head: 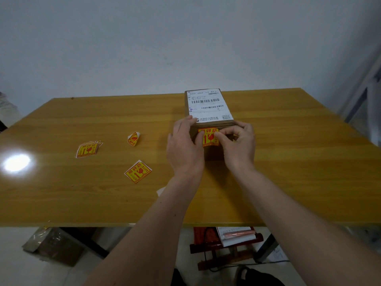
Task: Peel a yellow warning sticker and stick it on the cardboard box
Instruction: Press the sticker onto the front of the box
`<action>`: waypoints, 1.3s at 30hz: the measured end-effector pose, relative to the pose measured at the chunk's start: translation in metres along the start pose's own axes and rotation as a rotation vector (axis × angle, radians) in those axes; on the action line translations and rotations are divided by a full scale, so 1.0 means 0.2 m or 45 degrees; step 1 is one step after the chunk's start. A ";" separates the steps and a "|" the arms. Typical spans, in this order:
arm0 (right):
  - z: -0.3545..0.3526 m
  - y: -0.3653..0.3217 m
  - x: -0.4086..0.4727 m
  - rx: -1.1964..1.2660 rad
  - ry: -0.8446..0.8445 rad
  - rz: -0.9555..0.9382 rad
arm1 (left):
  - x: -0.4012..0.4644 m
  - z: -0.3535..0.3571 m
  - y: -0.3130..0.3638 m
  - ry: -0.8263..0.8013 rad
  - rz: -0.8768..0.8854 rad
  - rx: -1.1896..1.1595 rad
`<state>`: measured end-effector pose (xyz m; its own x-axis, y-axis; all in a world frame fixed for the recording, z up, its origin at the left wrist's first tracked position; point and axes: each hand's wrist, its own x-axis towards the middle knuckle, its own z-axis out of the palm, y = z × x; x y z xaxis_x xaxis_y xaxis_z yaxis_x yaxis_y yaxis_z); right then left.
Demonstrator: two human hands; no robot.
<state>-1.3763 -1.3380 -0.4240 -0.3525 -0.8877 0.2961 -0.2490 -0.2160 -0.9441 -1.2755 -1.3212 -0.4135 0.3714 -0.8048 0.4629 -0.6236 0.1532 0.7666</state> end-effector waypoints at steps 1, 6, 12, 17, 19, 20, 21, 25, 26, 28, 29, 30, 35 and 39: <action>0.00 0.00 0.00 0.002 -0.001 0.001 | 0.00 0.00 0.00 0.000 0.004 0.007; 0.00 0.00 -0.01 -0.011 -0.002 0.010 | -0.01 0.01 0.01 0.006 0.002 0.060; 0.00 0.00 -0.01 -0.019 -0.003 0.025 | -0.01 0.01 0.01 0.006 0.002 0.066; 0.01 0.00 -0.01 -0.031 -0.016 0.027 | -0.01 0.01 0.01 0.015 0.003 0.057; 0.00 0.00 0.00 -0.043 -0.028 0.033 | -0.01 0.01 0.01 0.017 0.009 0.071; 0.00 0.00 0.00 -0.046 -0.034 0.042 | -0.01 0.01 0.01 0.018 0.011 0.076; -0.01 0.00 0.00 -0.046 -0.039 0.055 | -0.01 0.01 0.01 0.019 0.011 0.080; -0.02 0.00 0.00 -0.009 -0.042 0.094 | -0.01 0.01 0.01 0.018 0.016 0.081; -0.02 0.00 0.00 0.002 -0.043 0.100 | -0.01 0.01 0.01 0.018 0.018 0.082; -0.03 0.00 0.00 0.015 -0.039 0.110 | -0.01 0.00 0.01 0.019 0.020 0.082; -0.03 0.00 0.00 0.014 -0.036 0.111 | -0.01 0.01 0.01 0.023 0.020 0.083; -0.03 0.00 0.00 0.014 -0.034 0.112 | -0.01 0.01 0.01 0.024 0.018 0.084; -0.04 -0.01 0.00 0.003 -0.031 0.099 | -0.01 0.00 0.01 0.014 0.009 0.078; -0.04 0.00 -0.01 0.024 -0.008 0.131 | -0.02 0.00 0.02 0.016 0.000 0.077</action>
<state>-1.3828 -1.3336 -0.4231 -0.3695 -0.9082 0.1967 -0.1951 -0.1311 -0.9720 -1.2791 -1.3182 -0.4123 0.3799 -0.7973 0.4690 -0.6638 0.1181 0.7385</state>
